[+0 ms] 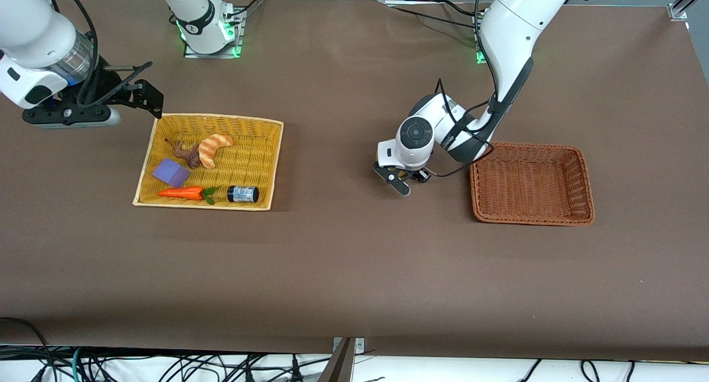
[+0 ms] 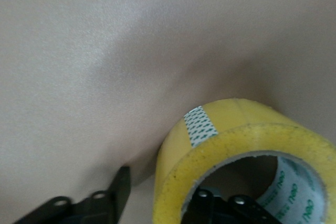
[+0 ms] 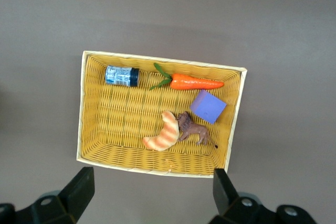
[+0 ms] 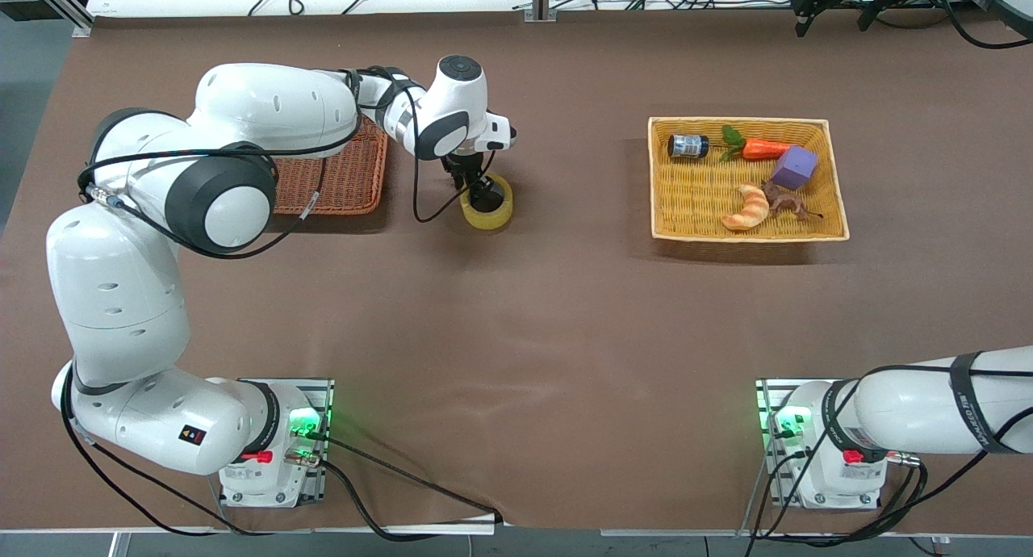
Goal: Transfer tape with both arms
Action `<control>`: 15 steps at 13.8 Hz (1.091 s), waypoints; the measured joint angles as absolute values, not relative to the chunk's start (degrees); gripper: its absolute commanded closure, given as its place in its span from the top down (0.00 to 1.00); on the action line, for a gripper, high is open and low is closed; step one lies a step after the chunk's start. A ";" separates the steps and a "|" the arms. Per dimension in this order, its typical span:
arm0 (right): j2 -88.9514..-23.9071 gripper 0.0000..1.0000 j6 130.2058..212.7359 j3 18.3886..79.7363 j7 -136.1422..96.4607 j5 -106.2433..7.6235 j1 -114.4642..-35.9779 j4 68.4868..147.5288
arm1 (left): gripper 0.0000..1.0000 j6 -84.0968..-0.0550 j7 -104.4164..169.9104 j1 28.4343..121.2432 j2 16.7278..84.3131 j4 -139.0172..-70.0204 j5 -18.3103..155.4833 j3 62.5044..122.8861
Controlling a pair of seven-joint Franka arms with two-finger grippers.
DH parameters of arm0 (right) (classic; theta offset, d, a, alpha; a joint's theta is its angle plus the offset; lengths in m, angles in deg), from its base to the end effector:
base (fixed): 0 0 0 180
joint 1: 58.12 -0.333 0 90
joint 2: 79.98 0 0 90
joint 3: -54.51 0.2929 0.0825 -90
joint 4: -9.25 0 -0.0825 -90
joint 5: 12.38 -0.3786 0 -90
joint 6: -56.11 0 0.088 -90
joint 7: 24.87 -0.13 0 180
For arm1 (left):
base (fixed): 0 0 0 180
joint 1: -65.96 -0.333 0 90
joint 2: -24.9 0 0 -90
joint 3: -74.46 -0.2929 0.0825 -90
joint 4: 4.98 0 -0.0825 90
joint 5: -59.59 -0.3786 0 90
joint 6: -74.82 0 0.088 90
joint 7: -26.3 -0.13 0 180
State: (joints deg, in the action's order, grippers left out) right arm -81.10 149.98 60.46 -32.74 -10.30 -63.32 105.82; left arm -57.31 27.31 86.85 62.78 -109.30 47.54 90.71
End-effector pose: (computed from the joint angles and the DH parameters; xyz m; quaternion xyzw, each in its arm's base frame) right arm 0.5364 0.1016 0.5413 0.9993 0.0301 -0.0105 0.0211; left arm 0.4925 -0.3622 0.1356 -0.9301 0.3602 0.0715 0.0081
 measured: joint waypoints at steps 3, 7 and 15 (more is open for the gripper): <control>-81.02 1.00 149.98 59.28 -32.74 -10.30 -63.10 105.41 | 0.00 -56.56 27.24 87.77 62.13 -109.05 47.51 90.87; -80.99 1.00 149.98 59.29 -32.73 -10.30 -63.07 105.34 | 0.00 -46.28 23.01 87.27 57.49 -106.09 47.50 90.48; -80.98 1.00 149.98 59.25 -32.70 -10.30 -63.04 105.16 | 0.00 -31.79 -20.20 63.95 54.34 -100.28 47.45 88.88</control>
